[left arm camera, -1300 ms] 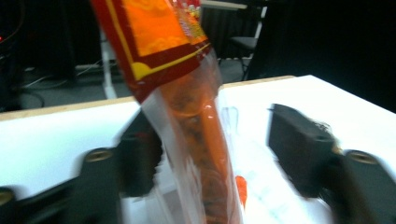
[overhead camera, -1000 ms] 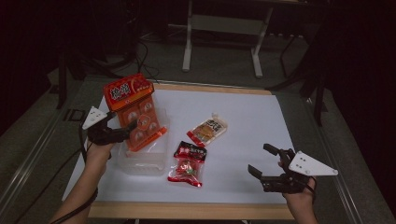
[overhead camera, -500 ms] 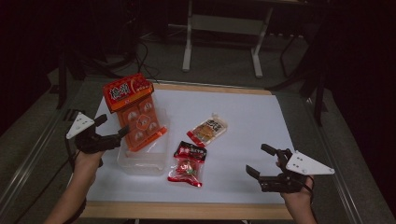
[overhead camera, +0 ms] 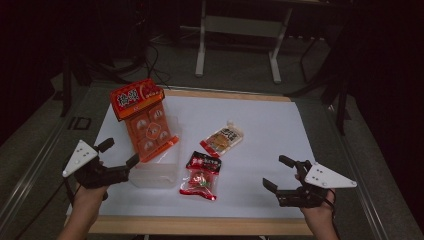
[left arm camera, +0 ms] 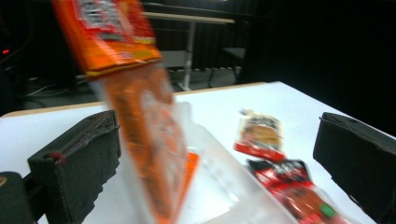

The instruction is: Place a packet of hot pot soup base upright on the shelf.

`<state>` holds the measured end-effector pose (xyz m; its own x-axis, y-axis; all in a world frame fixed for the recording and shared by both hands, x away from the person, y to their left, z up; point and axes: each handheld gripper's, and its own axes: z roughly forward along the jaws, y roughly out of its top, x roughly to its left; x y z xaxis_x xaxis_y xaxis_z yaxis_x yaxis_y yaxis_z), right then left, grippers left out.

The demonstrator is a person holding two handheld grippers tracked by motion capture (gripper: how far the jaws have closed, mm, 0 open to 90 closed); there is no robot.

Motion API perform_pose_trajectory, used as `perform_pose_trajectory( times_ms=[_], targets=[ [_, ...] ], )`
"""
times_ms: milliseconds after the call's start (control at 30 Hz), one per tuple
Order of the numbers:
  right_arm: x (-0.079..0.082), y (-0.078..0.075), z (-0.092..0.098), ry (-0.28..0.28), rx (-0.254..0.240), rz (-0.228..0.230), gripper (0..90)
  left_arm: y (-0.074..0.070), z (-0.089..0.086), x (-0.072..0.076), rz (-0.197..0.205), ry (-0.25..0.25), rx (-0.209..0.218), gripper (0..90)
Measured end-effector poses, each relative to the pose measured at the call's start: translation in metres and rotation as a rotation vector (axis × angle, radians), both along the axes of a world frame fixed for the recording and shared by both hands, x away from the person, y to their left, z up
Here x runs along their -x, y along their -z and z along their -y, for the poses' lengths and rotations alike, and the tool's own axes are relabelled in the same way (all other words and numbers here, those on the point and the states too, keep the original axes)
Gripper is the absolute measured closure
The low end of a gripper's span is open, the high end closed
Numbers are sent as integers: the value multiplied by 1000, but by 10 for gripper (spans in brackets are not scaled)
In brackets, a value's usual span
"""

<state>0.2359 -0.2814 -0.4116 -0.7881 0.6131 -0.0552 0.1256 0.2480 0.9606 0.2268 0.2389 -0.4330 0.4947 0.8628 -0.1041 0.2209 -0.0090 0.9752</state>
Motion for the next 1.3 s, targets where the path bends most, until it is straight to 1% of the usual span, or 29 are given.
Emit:
perform_pose_trajectory(
  times_ms=[67, 133, 200, 233, 300, 367, 400, 433, 467, 500, 567, 600, 667, 700, 733, 800, 833, 867, 900, 933, 1000, 1033, 1067, 1100, 1167, 1200, 1233, 1267, 1300],
  targets=[
    [0, 1, -1, 1, 8, -1, 136, -1, 5, 8, 16, 21, -8, 13],
    [-1, 3, -3, -7, 22, -1, 140, -2, 9, 13, 20, 49, 13, 14],
    [-2, 4, -5, -23, 35, -5, 164, -2, 12, 18, 27, 64, 18, 14],
    [-2, 5, -6, -27, 40, -3, 164, -2, 13, 20, 38, 69, 15, 14],
    [-3, 7, -8, -32, 54, 2, 163, -2, 17, 24, 57, 71, -8, 14],
    [-4, 8, -9, -40, 55, -5, 164, -1, 20, 27, 83, 94, -25, 14],
    [-5, 8, -10, -44, 53, -9, 169, 0, 22, 28, 90, 108, -26, 14],
    [-5, 9, -10, -50, 45, -10, 188, 1, 23, 29, 92, 117, -22, 14],
    [-6, 9, -10, -56, 41, -10, 192, 4, 26, 31, 90, 137, -17, 14],
    [-8, 10, -11, -67, 39, -9, 192, 5, 29, 32, 90, 146, -24, 14],
    [-9, 10, -12, -64, 43, -3, 190, 8, 35, 33, 82, 140, -46, 14],
    [-10, 10, -13, -63, 48, -1, 185, 10, 37, 33, 79, 146, -41, 14],
    [-13, 11, -15, -56, 68, 11, 183, 14, 41, 33, 72, 174, -42, 14],
    [-14, 11, -15, -58, 69, 15, 182, 17, 43, 32, 77, 186, -53, 14],
    [-14, 11, -16, -65, 63, 14, 178, 19, 45, 32, 79, 195, -58, 14],
    [-17, 11, -18, -83, 54, 0, 157, 22, 48, 32, 67, 241, -42, 15],
    [-17, 11, -18, -83, 54, 0, 157, 22, 48, 32, 67, 241, -42, 15],
    [-21, 13, -21, -89, 74, -16, 155, 26, 51, 33, 93, 276, -27, 15],
    [-21, 13, -21, -89, 74, -16, 155, 28, 53, 33, 104, 293, -32, 15],
    [-22, 14, -22, -95, 84, -20, 153, 30, 56, 34, 103, 311, -41, 23],
    [-25, 17, -26, -104, 87, -29, 138, 32, 60, 34, 101, 322, -44, 35],
    [-27, 19, -28, -100, 97, -39, 137, 33, 61, 35, 100, 326, -48, 34],
    [-28, 19, -29, -96, 101, -48, 136, 34, 63, 35, 86, 335, -47, 35],
    [-30, 21, -31, -96, 95, -58, 132, 34, 64, 36, 74, 341, -45, 35],
    [-33, 22, -34, -104, 86, -83, 127, 33, 67, 36, 35, 346, -47, 37],
    [-34, 23, -35, -102, 87, -86, 126, 33, 67, 37, 4, 360, -34, 37],
    [-35, 23, -37, -99, 88, -92, 126, 33, 68, 37, -25, 370, -34, 36],
    [-36, 23, -39, -105, 89, -99, 123, 34, 68, 38, -37, 365, -48, 35],
    [-38, 24, -41, -100, 92, -99, 118, 36, 68, 39, -33, 357, -60, 26]
  ],
)
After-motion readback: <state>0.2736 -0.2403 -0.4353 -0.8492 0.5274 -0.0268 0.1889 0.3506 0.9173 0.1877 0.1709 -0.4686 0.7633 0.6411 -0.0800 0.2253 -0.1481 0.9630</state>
